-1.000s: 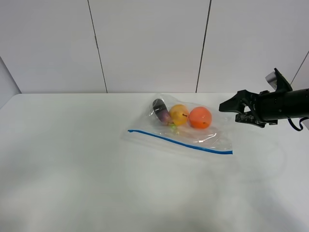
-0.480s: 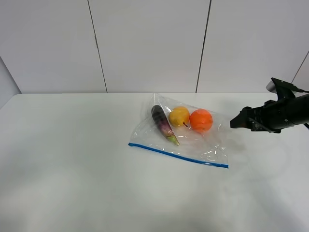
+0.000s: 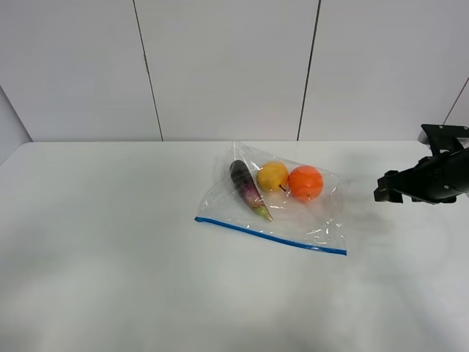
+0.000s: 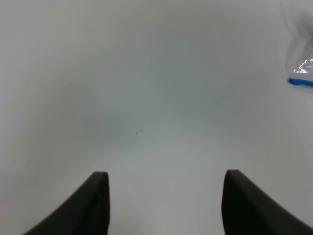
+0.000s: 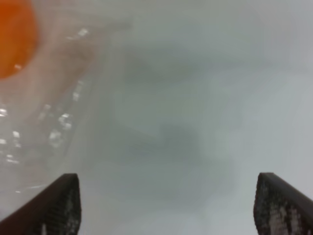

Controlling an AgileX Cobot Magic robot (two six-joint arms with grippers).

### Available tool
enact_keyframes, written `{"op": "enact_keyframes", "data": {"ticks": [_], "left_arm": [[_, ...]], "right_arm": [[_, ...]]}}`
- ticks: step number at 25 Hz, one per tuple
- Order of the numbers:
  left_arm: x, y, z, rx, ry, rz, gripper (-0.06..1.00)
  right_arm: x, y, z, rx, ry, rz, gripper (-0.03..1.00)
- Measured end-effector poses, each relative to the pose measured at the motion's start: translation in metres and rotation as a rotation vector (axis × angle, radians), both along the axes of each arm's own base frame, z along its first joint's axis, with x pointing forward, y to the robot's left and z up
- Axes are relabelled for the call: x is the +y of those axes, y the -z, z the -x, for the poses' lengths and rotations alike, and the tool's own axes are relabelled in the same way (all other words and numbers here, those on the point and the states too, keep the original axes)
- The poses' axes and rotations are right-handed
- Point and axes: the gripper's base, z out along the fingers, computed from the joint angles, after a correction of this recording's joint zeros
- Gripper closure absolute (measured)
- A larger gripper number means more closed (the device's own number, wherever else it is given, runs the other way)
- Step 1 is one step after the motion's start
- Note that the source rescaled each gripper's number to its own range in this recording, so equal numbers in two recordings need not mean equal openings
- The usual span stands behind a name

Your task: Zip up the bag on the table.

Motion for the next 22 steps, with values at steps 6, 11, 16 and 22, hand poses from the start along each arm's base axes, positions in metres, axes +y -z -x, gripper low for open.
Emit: {"op": "enact_keyframes", "data": {"ticks": [6,11,16,22], "left_arm": [[0.000,0.000,0.000,0.000,0.000,0.000,0.19],[0.000,0.000,0.000,0.000,0.000,0.000,0.19],[0.000,0.000,0.000,0.000,0.000,0.000,0.19],[0.000,0.000,0.000,0.000,0.000,0.000,0.19]], "right_arm": [[0.001,-0.007,-0.005,0.027,0.014,0.030,0.13],[0.013,-0.013,-0.009,0.041,-0.015,0.036,0.13],[0.008,-0.012,-0.007,0.067,0.037,0.069,0.13],[0.006,-0.011,-0.005,0.089,0.067,0.078,0.13]]}}
